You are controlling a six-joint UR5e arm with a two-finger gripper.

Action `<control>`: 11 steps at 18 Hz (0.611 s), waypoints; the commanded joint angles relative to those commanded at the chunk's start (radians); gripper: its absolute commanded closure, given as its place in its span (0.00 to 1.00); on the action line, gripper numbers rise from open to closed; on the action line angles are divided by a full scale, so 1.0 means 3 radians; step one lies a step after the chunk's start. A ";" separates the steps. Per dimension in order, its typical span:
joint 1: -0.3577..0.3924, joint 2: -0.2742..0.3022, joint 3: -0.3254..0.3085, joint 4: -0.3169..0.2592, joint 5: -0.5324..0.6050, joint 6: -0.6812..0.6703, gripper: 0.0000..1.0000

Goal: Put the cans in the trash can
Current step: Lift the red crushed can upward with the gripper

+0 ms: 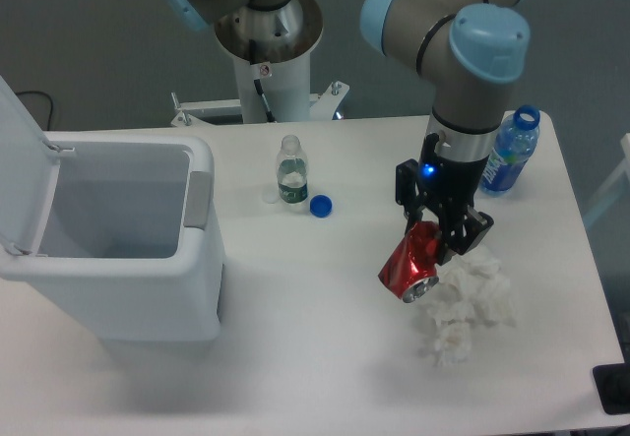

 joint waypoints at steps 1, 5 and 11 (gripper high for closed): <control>-0.0005 0.0051 0.0000 -0.0005 0.0000 -0.0122 0.52; -0.0112 0.0255 -0.0031 -0.0015 0.0005 -0.0807 0.52; -0.0388 0.0573 -0.0066 -0.0118 0.0000 -0.1544 0.51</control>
